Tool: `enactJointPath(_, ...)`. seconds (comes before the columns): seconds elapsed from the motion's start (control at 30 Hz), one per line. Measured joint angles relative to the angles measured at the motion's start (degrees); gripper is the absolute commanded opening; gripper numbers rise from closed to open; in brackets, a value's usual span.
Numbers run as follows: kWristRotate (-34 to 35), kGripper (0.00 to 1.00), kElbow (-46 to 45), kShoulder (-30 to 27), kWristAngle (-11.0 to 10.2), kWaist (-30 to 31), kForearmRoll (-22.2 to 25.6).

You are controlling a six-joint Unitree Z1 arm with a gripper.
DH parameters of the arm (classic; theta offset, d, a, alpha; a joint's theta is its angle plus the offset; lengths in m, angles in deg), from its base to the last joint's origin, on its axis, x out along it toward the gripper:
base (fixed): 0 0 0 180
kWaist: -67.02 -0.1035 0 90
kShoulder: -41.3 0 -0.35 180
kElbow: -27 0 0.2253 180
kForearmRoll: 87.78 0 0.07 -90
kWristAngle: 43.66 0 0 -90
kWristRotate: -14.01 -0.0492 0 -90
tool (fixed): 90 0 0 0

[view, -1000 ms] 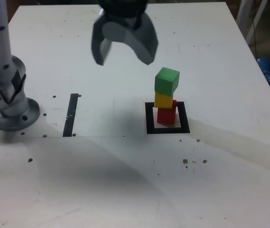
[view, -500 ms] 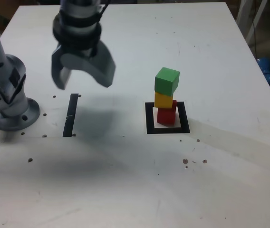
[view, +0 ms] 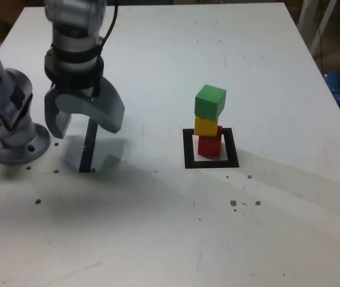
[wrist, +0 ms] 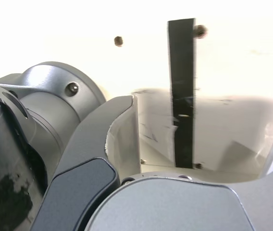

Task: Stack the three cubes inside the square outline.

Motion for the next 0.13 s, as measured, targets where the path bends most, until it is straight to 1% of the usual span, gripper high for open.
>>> enactJointPath(0.13, 0.0, 1.0, -1.4, 0.3, 0.5, 0.0, -1.8)
